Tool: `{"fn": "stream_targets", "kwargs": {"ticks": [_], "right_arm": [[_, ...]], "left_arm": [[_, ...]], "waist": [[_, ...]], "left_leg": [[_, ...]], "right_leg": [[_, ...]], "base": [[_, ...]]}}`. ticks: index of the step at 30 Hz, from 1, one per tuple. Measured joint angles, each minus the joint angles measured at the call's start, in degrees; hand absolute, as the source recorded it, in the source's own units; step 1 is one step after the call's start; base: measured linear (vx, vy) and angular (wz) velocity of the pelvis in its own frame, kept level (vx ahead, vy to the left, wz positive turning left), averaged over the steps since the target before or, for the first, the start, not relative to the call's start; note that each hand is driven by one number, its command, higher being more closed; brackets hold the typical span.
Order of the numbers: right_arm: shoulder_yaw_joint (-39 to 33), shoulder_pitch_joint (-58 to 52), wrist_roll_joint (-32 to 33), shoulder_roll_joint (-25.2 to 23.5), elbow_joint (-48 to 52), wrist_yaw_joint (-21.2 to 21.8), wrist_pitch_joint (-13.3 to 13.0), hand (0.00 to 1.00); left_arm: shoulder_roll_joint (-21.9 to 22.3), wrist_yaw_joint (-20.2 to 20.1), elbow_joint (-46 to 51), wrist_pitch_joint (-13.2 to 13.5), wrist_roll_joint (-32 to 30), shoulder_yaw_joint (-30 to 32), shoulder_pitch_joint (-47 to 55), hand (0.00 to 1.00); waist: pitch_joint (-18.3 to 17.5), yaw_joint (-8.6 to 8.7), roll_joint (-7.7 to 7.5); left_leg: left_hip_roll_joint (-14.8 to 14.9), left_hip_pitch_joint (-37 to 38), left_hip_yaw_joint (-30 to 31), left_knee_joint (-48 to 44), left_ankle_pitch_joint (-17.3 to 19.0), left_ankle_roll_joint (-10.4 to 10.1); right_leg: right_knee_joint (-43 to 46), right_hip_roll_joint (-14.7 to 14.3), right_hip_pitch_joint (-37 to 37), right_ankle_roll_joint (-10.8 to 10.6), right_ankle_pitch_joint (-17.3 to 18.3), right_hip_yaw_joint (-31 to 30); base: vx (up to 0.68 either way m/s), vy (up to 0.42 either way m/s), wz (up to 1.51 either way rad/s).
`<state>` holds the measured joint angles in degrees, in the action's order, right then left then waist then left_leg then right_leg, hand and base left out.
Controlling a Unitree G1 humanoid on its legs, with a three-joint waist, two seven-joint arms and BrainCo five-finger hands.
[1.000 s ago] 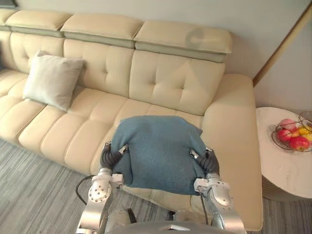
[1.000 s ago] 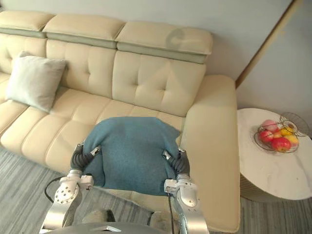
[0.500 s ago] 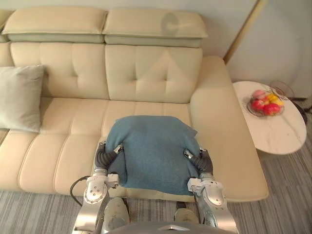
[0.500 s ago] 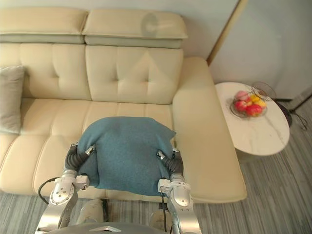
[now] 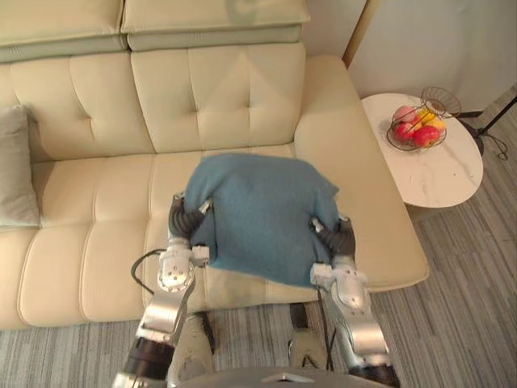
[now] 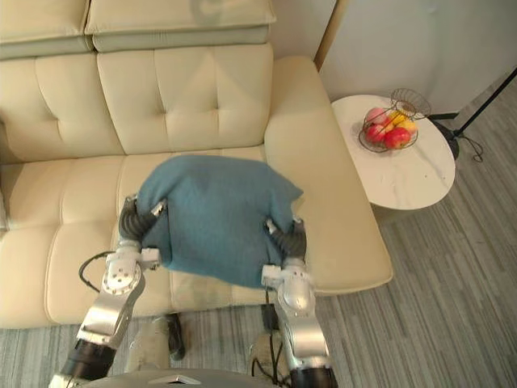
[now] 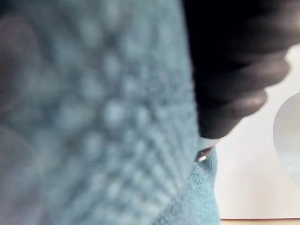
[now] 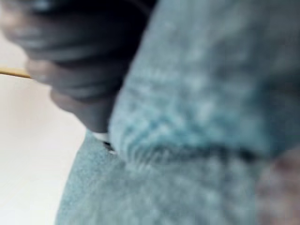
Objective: Pick up cushions and gather them together orderly.
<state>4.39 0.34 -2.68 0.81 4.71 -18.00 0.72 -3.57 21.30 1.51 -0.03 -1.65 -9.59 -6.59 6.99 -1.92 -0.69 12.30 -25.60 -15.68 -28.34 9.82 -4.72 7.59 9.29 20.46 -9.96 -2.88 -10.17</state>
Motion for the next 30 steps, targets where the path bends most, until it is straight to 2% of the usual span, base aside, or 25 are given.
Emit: {"fn": "stream_targets", "kwargs": {"ticks": [6, 9, 11, 12, 14, 15, 16, 17, 18, 21, 24, 26, 30], "right_arm": [[0.09, 19.54, -2.26, 0.44, -6.16, -8.67, 0.09, 1.00], [-0.48, 31.54, -4.30, 1.39, -6.46, -13.16, 0.11, 1.00], [-0.86, 37.99, -6.34, 2.08, -7.07, -16.10, 0.13, 1.00], [-2.65, 46.06, -9.11, 2.04, -8.33, -19.52, 0.58, 1.00], [-3.41, 49.98, -10.19, 2.09, -8.40, -20.66, 0.77, 1.00], [-4.88, 56.90, -12.60, 2.38, -8.69, -22.92, 0.83, 1.00], [-5.33, 58.91, -13.39, 2.58, -9.60, -23.57, 0.80, 0.00], [-5.75, 61.07, -13.69, 2.89, -11.30, -24.17, 0.83, 0.00], [-7.60, 65.70, -13.68, 3.28, -14.98, -25.12, 1.16, 0.00], [-9.88, 71.38, -13.42, 4.75, -19.55, -26.83, 2.11, 0.00], [-10.37, 75.24, -11.26, 7.20, -23.89, -26.98, 2.81, 0.00], [-10.64, 76.91, -8.26, 9.07, -26.12, -26.00, 3.45, 0.00], [-11.51, 76.84, -7.03, 11.11, -26.17, -24.34, 3.50, 0.00]], "left_arm": [[-2.27, 8.70, -5.80, 0.00, -0.86, 2.06, -17.70, 1.00], [-5.84, 12.85, -9.07, 0.00, -0.91, 2.66, -30.03, 1.00], [-8.02, 14.91, -10.58, -0.02, -0.99, 2.69, -36.62, 1.00], [-9.80, 17.29, -12.44, -0.09, -1.95, 2.95, -44.65, 1.00], [-10.60, 18.18, -12.51, -0.09, -2.30, 3.52, -48.47, 1.00], [-11.21, 19.77, -14.27, -0.09, -4.14, 4.99, -55.83, 1.00], [-11.21, 19.95, -15.35, -0.07, -4.41, 5.81, -57.84, 1.00], [-11.15, 20.01, -17.00, -0.08, -4.76, 6.29, -59.84, 1.00], [-11.13, 20.00, -20.99, -0.17, -4.94, 7.11, -63.96, 0.00], [-10.96, 20.06, -26.21, -0.73, -4.86, 7.95, -68.92, 0.00], [-10.81, 20.05, -31.09, -1.41, -3.59, 10.52, -70.78, 0.00], [-10.33, 20.02, -32.08, -1.65, -2.22, 12.30, -70.78, 0.00], [-9.64, 19.64, -31.86, -1.54, -1.87, 13.29, -70.53, 0.00]], "waist": [[2.00, -0.94, 0.80], [5.14, -1.15, 0.79], [5.52, -1.13, 0.77], [6.58, -1.37, 0.82], [7.79, -1.49, 0.90], [9.75, -1.44, 1.28], [10.09, -1.41, 1.55], [10.23, -1.31, 1.74], [10.33, -1.27, 1.91], [10.42, -1.23, 2.08], [11.28, -1.60, 3.16], [12.42, -2.80, 3.52], [14.34, -3.05, 3.99]], "left_leg": [[-1.08, -5.55, 2.16, 2.23, -4.15, 0.04], [-2.15, -7.27, 3.37, 6.75, -8.12, -0.41], [-2.89, -8.74, 4.43, 10.34, -11.13, -0.48], [-3.54, -9.41, 5.09, 15.94, -15.40, -0.97], [-3.69, -9.45, 5.39, 18.84, -17.74, -0.80], [-3.95, -9.71, 6.04, 24.39, -21.49, -1.17], [-3.99, -9.74, 6.40, 25.89, -22.69, -1.26], [-4.05, -9.87, 6.69, 27.49, -23.80, -1.30], [-4.11, -10.46, 7.47, 30.23, -25.63, -1.51], [-4.11, -12.08, 8.28, 32.72, -27.31, -1.39], [-4.04, -14.10, 9.73, 32.72, -27.46, -1.51], [-3.80, -15.92, 10.39, 32.73, -27.73, -1.90], [-3.37, -19.75, 12.29, 32.73, -28.63, -2.95]], "right_leg": [[2.19, 0.18, 5.95, 0.43, -0.47, 1.55], [1.80, 0.44, 8.41, 0.65, -1.64, 2.59], [1.37, 0.49, 10.67, 1.03, -2.35, 3.38], [0.54, 0.54, 12.98, 0.83, -3.46, 4.43], [0.10, 0.36, 13.89, 0.55, -4.16, 4.73], [-1.00, 0.07, 15.66, 0.32, -5.37, 5.61], [-1.17, 0.04, 16.11, 0.38, -5.77, 6.08], [-1.30, -0.05, 16.72, 0.41, -5.91, 6.33], [-1.58, -0.24, 18.08, 0.43, -6.17, 6.77], [-2.88, -0.36, 19.61, 0.48, -6.74, 7.85], [-4.53, -0.34, 19.89, 0.50, -7.00, 9.23], [-5.01, -0.56, 21.20, 0.49, -7.06, 9.69], [-4.94, -1.01, 23.79, 0.50, -7.06, 11.07]], "base": [[-0.14, -0.057, 0.20], [-0.14, -0.086, 0.29], [-0.12, -0.091, 0.34], [-0.04, -0.065, 0.29], [-0.05, -0.080, 0.20], [-0.06, -0.089, 0.17], [-0.05, -0.084, 0.19], [-0.02, -0.045, 0.12], [-0.01, -0.049, 0.14], [0.01, -0.032, 0.13], [0.04, -0.021, 0.16], [0.04, -0.030, 0.05], [0.02, 0.000, 0.13]]}}
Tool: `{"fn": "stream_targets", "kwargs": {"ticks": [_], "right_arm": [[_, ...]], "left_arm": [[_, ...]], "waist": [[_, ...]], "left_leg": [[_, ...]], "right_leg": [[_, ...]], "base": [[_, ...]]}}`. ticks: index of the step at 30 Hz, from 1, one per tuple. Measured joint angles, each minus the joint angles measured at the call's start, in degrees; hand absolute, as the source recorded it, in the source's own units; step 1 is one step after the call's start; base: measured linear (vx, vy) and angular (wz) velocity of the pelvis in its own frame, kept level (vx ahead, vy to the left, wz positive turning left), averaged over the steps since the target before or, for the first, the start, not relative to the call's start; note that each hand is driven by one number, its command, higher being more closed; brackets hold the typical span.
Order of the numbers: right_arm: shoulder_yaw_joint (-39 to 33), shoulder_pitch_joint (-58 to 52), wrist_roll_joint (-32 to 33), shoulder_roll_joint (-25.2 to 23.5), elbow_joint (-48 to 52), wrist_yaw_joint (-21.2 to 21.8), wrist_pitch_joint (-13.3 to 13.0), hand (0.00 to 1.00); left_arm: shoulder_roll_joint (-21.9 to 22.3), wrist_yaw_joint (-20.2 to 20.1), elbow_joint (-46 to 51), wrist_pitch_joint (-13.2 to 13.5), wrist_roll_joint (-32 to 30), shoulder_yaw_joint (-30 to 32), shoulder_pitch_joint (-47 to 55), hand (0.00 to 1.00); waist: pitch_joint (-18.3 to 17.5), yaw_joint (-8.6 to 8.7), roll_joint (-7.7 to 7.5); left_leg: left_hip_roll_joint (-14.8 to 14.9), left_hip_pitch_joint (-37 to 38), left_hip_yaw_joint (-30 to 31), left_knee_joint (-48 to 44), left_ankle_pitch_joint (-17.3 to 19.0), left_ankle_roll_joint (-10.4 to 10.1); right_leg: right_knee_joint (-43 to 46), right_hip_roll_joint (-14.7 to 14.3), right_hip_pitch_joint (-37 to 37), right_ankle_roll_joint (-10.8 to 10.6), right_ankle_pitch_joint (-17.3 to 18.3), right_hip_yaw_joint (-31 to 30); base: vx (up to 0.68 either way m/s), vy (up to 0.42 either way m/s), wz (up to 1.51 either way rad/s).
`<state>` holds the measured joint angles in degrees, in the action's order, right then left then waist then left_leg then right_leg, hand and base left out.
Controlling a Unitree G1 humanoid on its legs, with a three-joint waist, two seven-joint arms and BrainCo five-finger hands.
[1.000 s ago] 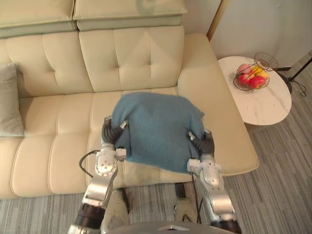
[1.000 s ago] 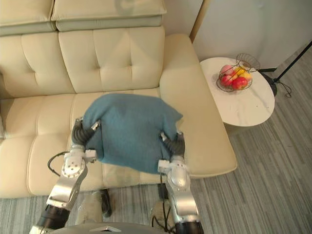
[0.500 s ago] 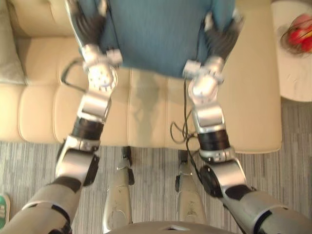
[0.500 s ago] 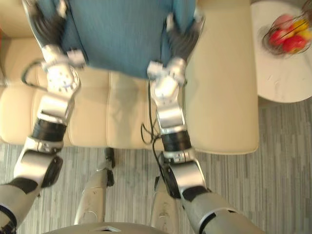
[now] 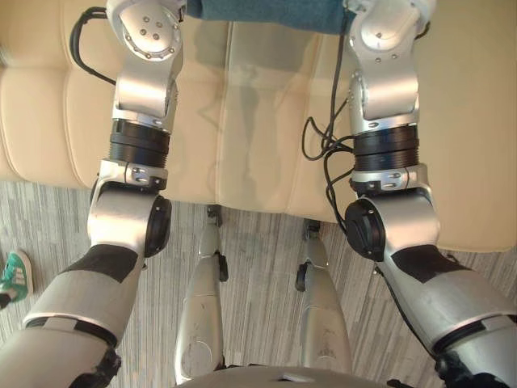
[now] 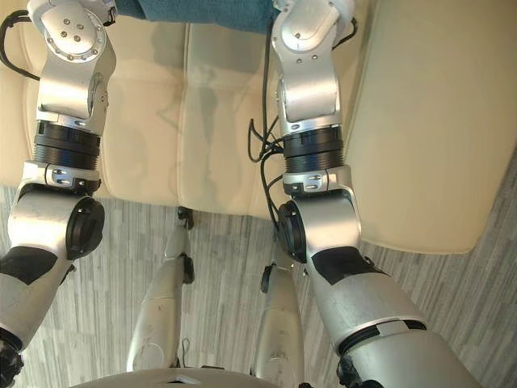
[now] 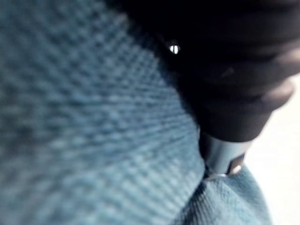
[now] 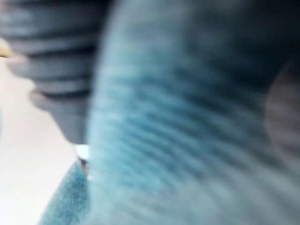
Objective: Pick up cushions and gather them together orderly.
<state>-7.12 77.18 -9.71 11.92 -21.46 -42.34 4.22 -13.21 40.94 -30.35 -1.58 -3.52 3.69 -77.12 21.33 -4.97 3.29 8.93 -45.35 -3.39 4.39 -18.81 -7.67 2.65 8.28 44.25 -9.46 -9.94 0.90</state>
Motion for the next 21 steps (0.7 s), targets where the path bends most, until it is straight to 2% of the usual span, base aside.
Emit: {"fn": "stream_targets", "kwargs": {"ticks": [1, 6, 10, 15, 21], "right_arm": [[0.03, -0.52, 0.94, 0.39, 0.02, 0.86, 0.09, 0.00], [-0.18, -8.02, 2.42, 0.15, -0.35, 2.95, 1.84, 0.00], [-1.66, -14.05, 4.52, -0.49, -0.21, 4.24, 1.92, 0.00], [-2.56, -19.12, 5.68, -0.09, 2.30, 4.98, 1.54, 0.00], [-5.75, -37.31, 7.14, 0.11, 16.78, 7.27, 0.44, 0.00]], "left_arm": [[0.99, -0.19, -0.06, 0.00, 0.12, 1.14, 1.14, 0.00], [4.69, -1.28, -1.87, -0.03, 1.14, 2.75, 8.77, 0.00], [7.12, -3.51, -2.52, -0.06, 1.14, 2.40, 16.09, 0.00], [6.49, -5.25, -2.51, -0.06, 1.14, 1.63, 20.38, 0.00], [2.92, -7.23, 5.97, 0.49, 2.28, 2.14, 29.64, 0.00]], "waist": [[1.34, 0.13, 0.01], [2.83, 0.33, -0.14], [3.21, 1.14, -0.26], [3.60, 1.82, -0.93], [3.68, 2.46, -1.23]], "left_leg": [[0.04, -0.62, 0.22, 0.00, -0.06, -0.09], [0.14, -1.82, 0.04, 0.01, -0.07, -0.11], [0.39, -1.47, -0.61, 0.01, -0.07, -0.11], [0.87, 0.53, -2.23, 0.02, -0.07, -0.11], [2.11, 6.11, -3.89, 0.02, 0.37, -0.07]], "right_leg": [[0.13, -0.07, 0.54, -0.04, 0.04, 0.02], [1.46, -0.21, 2.48, -0.13, 0.50, -0.37], [5.71, -0.48, 4.42, 0.02, 2.20, -1.62], [7.79, -1.08, 4.67, 0.02, 2.61, -3.69], [9.30, -2.61, 1.09, 0.64, 3.50, -5.16]], "base": [[0.01, 0.033, 0.06], [0.00, 0.011, 0.00], [-0.02, -0.005, -0.03], [-0.05, -0.036, -0.17], [-0.06, -0.075, -0.16]]}}
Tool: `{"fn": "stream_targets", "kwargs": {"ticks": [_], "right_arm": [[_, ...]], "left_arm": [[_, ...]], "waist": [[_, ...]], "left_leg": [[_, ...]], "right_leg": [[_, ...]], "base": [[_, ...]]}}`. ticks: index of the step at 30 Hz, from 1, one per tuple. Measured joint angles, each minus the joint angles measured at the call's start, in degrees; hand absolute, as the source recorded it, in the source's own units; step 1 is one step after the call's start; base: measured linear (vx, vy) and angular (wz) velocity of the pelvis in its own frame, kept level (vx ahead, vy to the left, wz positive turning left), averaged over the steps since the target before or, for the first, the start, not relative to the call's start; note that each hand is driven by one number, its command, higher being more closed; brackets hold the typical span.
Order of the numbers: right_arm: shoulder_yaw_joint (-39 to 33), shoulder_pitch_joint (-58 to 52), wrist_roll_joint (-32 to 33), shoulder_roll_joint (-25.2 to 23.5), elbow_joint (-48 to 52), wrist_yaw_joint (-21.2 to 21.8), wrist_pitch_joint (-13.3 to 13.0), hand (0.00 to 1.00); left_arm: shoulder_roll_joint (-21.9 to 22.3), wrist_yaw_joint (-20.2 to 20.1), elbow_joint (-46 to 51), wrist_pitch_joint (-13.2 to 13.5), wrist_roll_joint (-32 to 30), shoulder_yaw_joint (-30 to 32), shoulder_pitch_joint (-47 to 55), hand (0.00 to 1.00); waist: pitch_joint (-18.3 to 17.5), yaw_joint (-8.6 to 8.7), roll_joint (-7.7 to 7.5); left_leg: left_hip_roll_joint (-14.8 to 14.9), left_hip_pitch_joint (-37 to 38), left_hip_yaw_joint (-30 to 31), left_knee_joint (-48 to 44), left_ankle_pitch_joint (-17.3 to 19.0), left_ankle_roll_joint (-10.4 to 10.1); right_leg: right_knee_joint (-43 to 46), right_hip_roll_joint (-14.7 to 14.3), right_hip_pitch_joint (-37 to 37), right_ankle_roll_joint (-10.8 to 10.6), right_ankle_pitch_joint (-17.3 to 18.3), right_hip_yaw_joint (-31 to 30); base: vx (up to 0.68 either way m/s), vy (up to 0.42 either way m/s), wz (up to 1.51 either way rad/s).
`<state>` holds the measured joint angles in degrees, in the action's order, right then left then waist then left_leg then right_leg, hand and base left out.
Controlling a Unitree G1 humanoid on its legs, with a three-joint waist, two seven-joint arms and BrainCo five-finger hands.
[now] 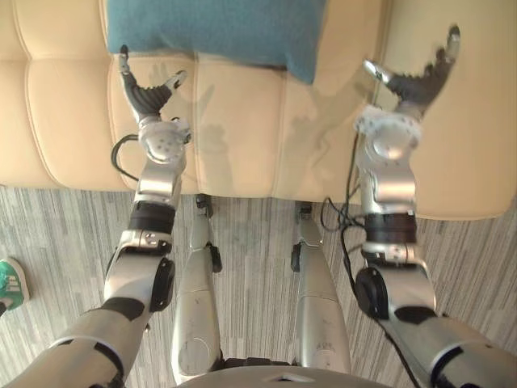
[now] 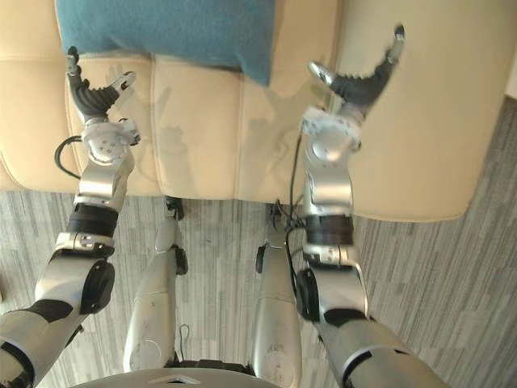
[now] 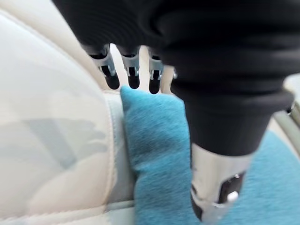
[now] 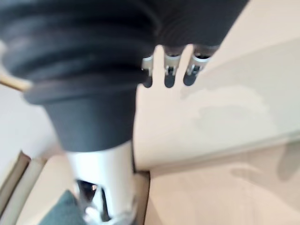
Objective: Pick up cushions and gather them together orderly.
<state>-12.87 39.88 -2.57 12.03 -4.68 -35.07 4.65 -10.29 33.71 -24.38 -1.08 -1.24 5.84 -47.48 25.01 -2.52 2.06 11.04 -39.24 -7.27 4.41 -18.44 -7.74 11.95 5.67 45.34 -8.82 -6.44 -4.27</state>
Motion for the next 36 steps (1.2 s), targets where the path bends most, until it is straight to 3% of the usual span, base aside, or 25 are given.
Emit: {"fn": "stream_targets", "kwargs": {"ticks": [4, 8, 10, 13, 20, 23, 27, 32, 34, 35, 36], "right_arm": [[-0.87, -17.11, 0.04, -0.94, 6.51, 2.77, -1.16, 0.00], [1.78, -33.24, -0.13, -5.49, 7.91, 9.39, -1.83, 0.00], [2.93, -38.75, -0.27, -6.71, 5.39, 12.08, -2.22, 0.00], [4.04, -44.89, -3.39, -9.54, -6.92, 17.29, -2.18, 0.00], [3.04, -48.98, -7.00, -13.82, -32.43, 22.81, -1.99, 0.00], [0.41, -49.02, -9.09, -13.76, -37.86, 24.64, -2.00, 0.00], [-2.41, -48.47, -8.82, -13.67, -41.30, 24.96, -2.17, 0.00], [-3.01, -47.54, -8.84, -13.87, -42.76, 25.06, -1.99, 0.00], [-2.80, -46.27, -8.86, -14.45, -43.70, 25.03, -1.87, 0.00], [-2.25, -46.02, -8.84, -14.74, -43.72, 24.98, -1.86, 0.00], [-1.79, -45.67, -8.85, -14.14, -43.65, 24.92, -1.82, 0.00]], "left_arm": [[-1.76, -2.96, 5.90, 1.70, 0.69, 0.99, 12.74, 0.00], [-1.47, -10.37, 5.25, 2.04, 1.16, 3.12, 29.57, 0.00], [0.37, -13.06, 2.25, 1.93, 1.18, 3.43, 35.79, 0.00], [4.73, -16.88, -6.39, 1.62, 1.09, 4.90, 43.48, 0.00], [10.48, -20.88, -24.76, 1.47, -1.35, 11.11, 49.96, 0.00], [11.79, -22.59, -28.79, 1.42, -3.13, 13.12, 51.47, 0.00], [12.40, -24.01, -30.88, 1.40, -4.12, 13.86, 52.23, 0.00], [11.96, -24.06, -31.28, 1.41, -4.52, 14.32, 52.23, 0.00], [10.82, -23.84, -30.62, 1.39, -3.35, 14.49, 51.70, 0.00], [10.81, -23.54, -30.10, 1.36, -2.63, 14.58, 51.77, 0.00], [11.44, -23.26, -30.05, 1.36, -1.85, 14.69, 51.85, 0.00]], "waist": [[-0.13, 0.46, -0.57], [-2.69, 0.96, -3.57], [-4.56, 1.16, -4.23], [-10.18, 1.14, -4.90], [-18.76, 1.18, -4.43], [-21.46, 0.89, -4.04], [-22.60, 0.92, -3.41], [-22.25, 0.76, -4.34], [-20.66, 0.59, -6.02], [-20.78, 0.29, -6.04], [-20.94, -0.83, -4.75]], "left_leg": [[0.02, 7.30, -0.91, -0.58, 2.09, 0.25], [0.30, 14.82, -3.73, -4.53, 7.16, -0.33], [0.46, 18.16, -4.20, -5.32, 8.70, -0.57], [0.59, 23.52, -5.29, -5.21, 10.46, -0.80], [0.49, 31.86, -5.62, -3.59, 12.33, -1.22], [0.35, 34.88, -6.32, -1.83, 12.34, -1.27], [0.30, 38.59, -6.85, -1.06, 12.61, -1.63], [0.32, 40.25, -7.48, -2.08, 13.56, -1.99], [0.31, 39.58, -7.14, -6.34, 16.04, -1.80], [0.38, 37.72, -5.73, -8.97, 17.29, -1.20], [0.50, 36.86, -4.61, -10.12, 18.69, -0.29]], "right_leg": [[1.69, -0.11, -6.01, -0.02, 1.94, -0.83], [0.98, -0.10, -13.65, 0.54, 3.46, -2.74], [-0.34, -0.11, -17.62, 0.74, 3.63, -2.88], [-2.48, 0.00, -23.44, 1.05, 4.08, -2.89], [-6.45, 0.39, -32.65, 1.59, 4.89, -1.60], [-7.72, 0.50, -35.29, 1.88, 4.86, -1.40], [-7.94, 0.48, -38.31, 2.65, 5.41, -1.40], [-4.96, 0.20, -38.53, 3.43, 6.04, -2.07], [-2.50, 0.10, -37.21, 6.28, 6.57, -1.69], [-5.05, -0.04, -37.64, 10.77, 6.67, -1.00], [-5.69, 0.85, -37.41, 16.34, 8.56, 4.51]], "base": [[-0.02, -0.079, -0.08], [0.03, -0.067, -0.27], [0.05, -0.036, -0.19], [0.07, -0.012, -0.10], [0.08, 0.000, 0.01], [0.05, 0.000, -0.05], [0.03, 0.001, -0.06], [0.00, -0.006, -0.11], [-0.07, -0.009, -0.31], [-0.08, 0.047, -0.50], [-0.15, 0.043, -0.74]]}}
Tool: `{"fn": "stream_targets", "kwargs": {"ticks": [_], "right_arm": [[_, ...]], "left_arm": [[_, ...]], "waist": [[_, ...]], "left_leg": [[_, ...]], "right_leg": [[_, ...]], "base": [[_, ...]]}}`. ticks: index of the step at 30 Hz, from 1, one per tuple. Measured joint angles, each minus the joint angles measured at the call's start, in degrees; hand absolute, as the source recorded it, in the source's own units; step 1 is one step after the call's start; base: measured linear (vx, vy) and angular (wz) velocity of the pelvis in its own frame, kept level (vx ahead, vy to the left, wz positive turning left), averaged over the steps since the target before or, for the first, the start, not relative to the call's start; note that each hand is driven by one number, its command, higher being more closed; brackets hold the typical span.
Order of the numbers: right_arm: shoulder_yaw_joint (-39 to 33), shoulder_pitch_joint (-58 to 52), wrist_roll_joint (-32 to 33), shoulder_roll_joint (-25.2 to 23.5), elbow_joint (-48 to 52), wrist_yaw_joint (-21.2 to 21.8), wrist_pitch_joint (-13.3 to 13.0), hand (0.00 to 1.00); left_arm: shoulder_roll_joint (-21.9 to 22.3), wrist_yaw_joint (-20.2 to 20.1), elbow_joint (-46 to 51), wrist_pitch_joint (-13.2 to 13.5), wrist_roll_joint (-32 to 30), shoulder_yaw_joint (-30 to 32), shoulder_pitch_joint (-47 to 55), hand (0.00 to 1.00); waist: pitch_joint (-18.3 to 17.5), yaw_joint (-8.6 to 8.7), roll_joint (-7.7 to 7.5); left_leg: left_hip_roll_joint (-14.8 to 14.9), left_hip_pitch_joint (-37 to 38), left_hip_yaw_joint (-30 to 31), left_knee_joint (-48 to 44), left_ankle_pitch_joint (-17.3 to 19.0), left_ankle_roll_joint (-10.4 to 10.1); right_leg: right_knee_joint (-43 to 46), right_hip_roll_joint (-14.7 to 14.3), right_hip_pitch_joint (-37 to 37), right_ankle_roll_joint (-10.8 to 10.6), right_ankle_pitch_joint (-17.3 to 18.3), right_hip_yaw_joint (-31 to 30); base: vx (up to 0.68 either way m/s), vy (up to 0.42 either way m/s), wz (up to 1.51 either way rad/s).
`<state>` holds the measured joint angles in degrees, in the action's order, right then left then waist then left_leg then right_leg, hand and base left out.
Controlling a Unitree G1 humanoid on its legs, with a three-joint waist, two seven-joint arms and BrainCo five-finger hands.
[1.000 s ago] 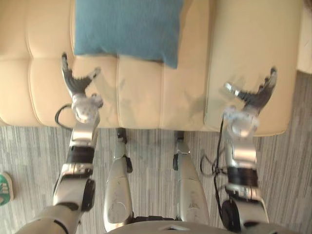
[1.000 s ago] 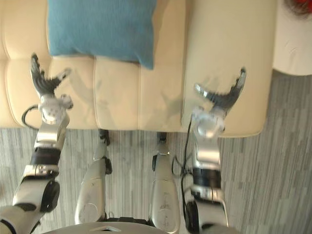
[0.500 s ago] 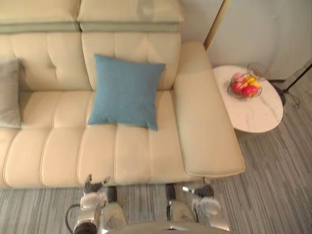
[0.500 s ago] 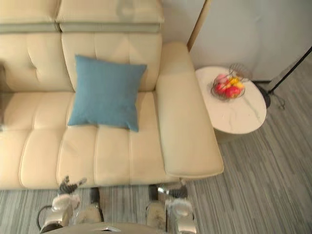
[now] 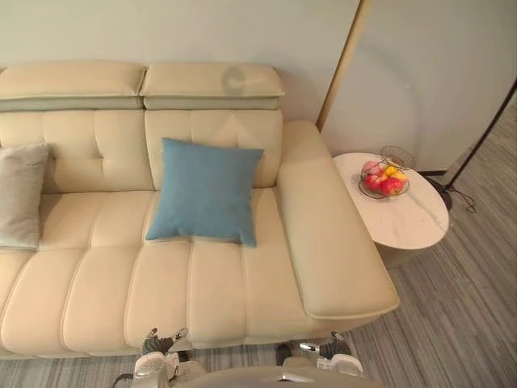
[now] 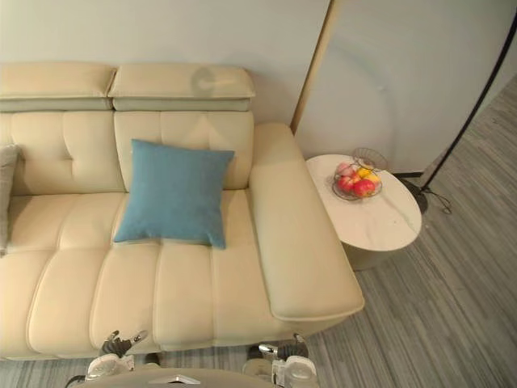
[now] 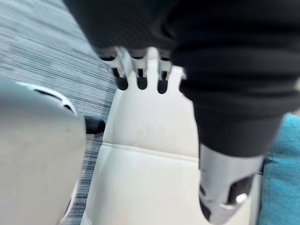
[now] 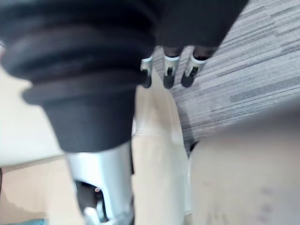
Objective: Pick up cushions and gather them together orderly.
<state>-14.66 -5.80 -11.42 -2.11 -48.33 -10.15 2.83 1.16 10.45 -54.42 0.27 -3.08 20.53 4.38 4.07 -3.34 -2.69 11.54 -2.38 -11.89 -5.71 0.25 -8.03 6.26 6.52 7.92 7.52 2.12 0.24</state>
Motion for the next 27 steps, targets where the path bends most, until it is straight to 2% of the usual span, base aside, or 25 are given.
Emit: {"fn": "stream_targets", "kwargs": {"ticks": [1, 2, 3, 4, 5, 6, 7, 8, 9, 10, 11, 12, 15, 16, 17, 19, 20, 22, 23, 24, 25, 26, 27], "right_arm": [[0.07, 0.72, -0.10, 0.50, 0.02, 0.03, 0.07, 0.00], [0.18, 1.17, -0.06, 0.29, 0.05, -0.06, -0.14, 0.00], [0.12, 1.05, 0.11, -0.28, -0.32, -0.16, -0.10, 0.00], [0.48, 0.64, 0.03, -0.98, -1.94, -0.21, -0.23, 0.00], [0.33, 1.30, 0.00, -1.19, -2.81, -0.17, -0.11, 0.00], [0.23, 2.54, -0.14, -1.26, -2.92, -0.21, -0.13, 0.00], [0.46, 3.70, -0.18, -1.00, -2.73, -0.29, -0.18, 0.00], [1.26, 4.59, -0.24, 0.03, -2.62, -0.36, -0.05, 0.00], [2.40, 5.44, -0.24, -0.17, -2.32, -0.37, -0.07, 0.00], [3.45, 6.27, -0.24, -0.04, -2.32, -0.35, -0.02, 0.00], [4.15, 7.50, -0.24, 0.61, -2.01, -0.41, -0.02, 0.00], [5.11, 7.75, -0.25, 0.97, -1.86, -0.54, -0.07, 0.00], [5.70, 5.43, -0.25, 1.21, -1.98, -0.90, 0.14, 0.00], [5.70, 5.44, -0.25, 1.46, -1.94, -1.09, 0.18, 0.00], [5.72, 5.44, -0.19, 1.49, -1.85, -1.15, 0.16, 0.00], [5.49, 5.30, -0.14, 1.82, -1.92, -1.27, 0.20, 0.00], [5.48, 4.84, -0.11, 2.29, -1.86, -1.27, 0.16, 0.00], [4.98, 4.19, -0.04, 2.39, -1.94, -1.20, 0.15, 0.00], [4.93, 4.16, -0.01, 2.13, -1.98, -1.20, 0.17, 0.00], [4.86, 3.73, 0.00, 1.44, -2.09, -1.18, 0.14, 0.00], [4.29, 3.48, -0.02, 1.64, -2.20, -1.10, 0.17, 0.00], [3.67, 3.42, 0.00, 1.40, -2.09, -1.10, 0.21, 0.00], [2.59, 3.41, 0.00, 0.58, -2.09, -1.03, 0.04, 0.00]], "left_arm": [[0.87, 0.46, 0.40, 0.05, 0.81, 1.26, -0.22, 0.00], [0.51, 0.84, 0.57, -0.06, 1.05, 1.51, -0.35, 0.00], [-0.30, 0.87, 1.48, -0.08, 1.48, 1.24, -0.19, 0.00], [-1.14, 0.93, 2.16, -0.11, 1.82, 0.93, -0.07, 0.00], [-1.23, 0.97, 2.41, -0.07, 1.87, 0.97, -0.11, 0.00], [-0.52, 1.01, 2.45, -0.12, 2.08, 1.98, -0.60, 0.00], [0.54, 1.35, 2.38, -0.13, 2.75, 1.91, -0.35, 0.00], [1.38, 1.60, 2.43, 0.09, 3.41, 1.65, 0.20, 0.00], [1.11, 1.82, 2.91, 0.32, 3.86, 1.54, -0.29, 0.00], [0.74, 1.93, 2.73, 0.38, 4.12, 0.67, -0.97, 0.00], [0.75, 1.92, 1.98, 0.32, 4.15, -0.46, -1.46, 0.00], [1.41, 1.89, 1.93, 0.34, 4.14, -0.91, -1.21, 0.00], [1.75, 1.93, 2.12, 0.39, 4.10, -1.74, -0.52, 0.00], [1.88, 1.93, 2.09, 0.39, 4.05, -2.05, -0.34, 0.00], [1.59, 1.87, 2.07, 0.35, 3.99, -2.24, -0.43, 0.00], [1.51, 1.85, 2.46, 0.50, 4.01, -1.96, -1.18, 0.00], [2.08, 1.84, 2.03, 0.36, 3.96, -1.81, -0.89, 0.00], [2.20, 1.83, 2.11, 0.38, 3.97, -1.29, -0.63, 0.00], [2.04, 1.85, 2.09, 0.39, 3.96, -1.03, -0.46, 0.00], [2.03, 1.80, 2.10, 0.40, 3.96, -0.29, -0.24, 0.00], [2.67, 1.76, 2.07, 0.43, 4.03, 0.31, -0.34, 0.00], [2.60, 1.69, 1.95, 0.44, 3.99, 0.77, -0.33, 0.00], [1.86, 1.55, 1.29, 0.36, 3.75, 0.59, 0.08, 0.00]], "waist": [[1.19, -0.57, 1.29], [1.16, 0.49, 0.39], [1.15, 0.65, -1.25], [0.81, 0.02, -3.14], [0.72, -0.51, -3.57], [0.61, -1.02, -3.34], [0.22, -1.72, -0.90], [0.43, -2.48, 0.06], [0.94, -2.56, -0.78], [1.64, -2.81, -0.66], [3.15, -2.58, 2.12], [3.57, -2.28, 3.55], [3.67, -1.50, 4.04], [3.67, -1.18, 4.04], [4.03, -0.99, 3.14], [4.36, -1.52, 2.73], [4.22, -1.09, 2.96], [3.59, -1.01, 3.28], [3.12, -0.96, 2.56], [3.14, -0.95, 1.83], [2.73, -1.44, 3.29], [2.63, -1.32, 2.91], [1.53, -0.29, 2.50]], "left_leg": [[1.79, -1.44, -0.86, -1.69, 0.02, 0.83], [1.74, -2.96, -0.36, -3.92, 0.19, 1.00], [1.22, -3.32, 1.06, -5.79, 0.34, 0.96], [0.33, -4.25, 1.66, -7.61, 0.33, 0.78], [-0.01, -5.18, 1.73, -8.67, 0.48, 0.56], [0.96, -6.61, 1.77, -9.47, 0.58, 0.52], [1.11, -7.45, 1.90, -8.55, 0.25, 0.92], [1.90, -7.80, 0.25, -6.96, -2.05, 0.99], [1.04, -9.38, -1.04, -7.51, -2.68, 1.01], [1.12, -10.67, -1.90, -7.82, -3.35, 0.90], [2.98, -10.89, -1.27, -7.41, -4.19, 0.90], [3.94, -10.46, -0.90, -5.81, -5.37, 0.78], [3.87, -7.71, -2.79, -1.24, -7.41, 0.94], [3.78, -7.44, -3.64, 0.07, -6.73, 0.63], [3.51, -7.45, -4.52, 0.31, -5.25, 0.43], [2.57, -7.51, -4.28, -6.25, -4.40, 1.66], [1.37, -6.57, -3.67, -10.49, 1.66, 1.84], [0.17, -6.06, -4.07, -10.77, 4.02, 1.19], [-1.23, -5.20, -4.23, -9.02, 4.38, 0.91], [-2.28, -5.61, -3.09, -11.97, 5.23, 1.39], [-2.43, -5.51, -0.21, -13.66, 8.56, 2.81], [-2.46, -5.48, -1.11, -14.22, 9.28, 2.54], [-3.48, -4.88, -1.81, -12.57, 9.45, 2.47]], "right_leg": [[14.42, 1.42, 4.35, -5.29, 3.42, 2.50], [26.32, 2.76, 6.41, -7.17, 5.64, 3.69], [37.35, 4.47, 5.93, -8.95, 8.20, 5.31], [42.22, 5.55, 3.72, -9.62, 6.89, 6.95], [40.22, 5.37, 3.17, -11.00, 8.17, 7.17], [37.57, 3.91, 3.22, -11.33, 8.34, 8.31], [31.58, 2.60, 1.76, -12.33, 9.00, 8.47], [29.03, 2.26, 0.18, -13.17, 11.82, 8.74], [26.93, 3.14, -0.33, -12.71, 14.78, 9.68], [21.97, 2.68, -1.07, -12.67, 16.58, 10.17], [18.84, 0.43, -2.06, -11.94, 14.48, 10.91], [16.72, -0.86, -2.89, -11.59, 13.02, 11.36], [18.05, -0.96, -2.46, -11.30, 12.64, 11.49], [17.87, -0.78, -1.90, -11.00, 12.03, 11.40], [16.31, 0.14, -1.56, -10.11, 11.06, 10.69], [15.28, 1.00, -1.15, -10.12, 9.73, 9.20], [15.02, 1.21, -0.95, -11.06, 8.95, 7.57], [13.20, 1.02, -0.70, -11.63, 7.68, 4.69], [10.96, 1.32, -0.75, -11.45, 6.66, 2.99], [9.27, 1.73, -0.64, -11.50, 6.17, 1.13], [8.54, 0.29, -0.43, -11.91, 5.35, 0.09], [8.09, 0.41, -0.43, -11.78, 4.91, -0.79], [5.71, 0.86, -0.73, -11.78, 2.99, -2.37]], "base": [[-0.12, 0.031, -0.47], [-0.11, -0.030, 0.03], [-0.04, -0.109, 0.56], [-0.04, -0.133, 0.36], [-0.11, -0.139, -0.02], [-0.19, -0.041, -0.34], [-0.22, -0.038, -0.56], [-0.21, -0.039, -0.51], [-0.23, -0.118, -0.54], [-0.30, -0.125, -0.37], [-0.31, -0.108, -0.28], [-0.35, -0.062, -0.03], [-0.22, -0.032, 0.05], [-0.18, 0.023, -0.12], [-0.15, 0.047, -0.28], [-0.09, 0.124, -0.46], [-0.10, 0.186, -0.62], [-0.09, 0.171, -0.74], [-0.04, 0.218, -0.77], [-0.01, 0.263, -0.97], [0.01, 0.226, -0.84], [0.00, 0.177, -0.74], [0.03, 0.147, -0.41]]}}
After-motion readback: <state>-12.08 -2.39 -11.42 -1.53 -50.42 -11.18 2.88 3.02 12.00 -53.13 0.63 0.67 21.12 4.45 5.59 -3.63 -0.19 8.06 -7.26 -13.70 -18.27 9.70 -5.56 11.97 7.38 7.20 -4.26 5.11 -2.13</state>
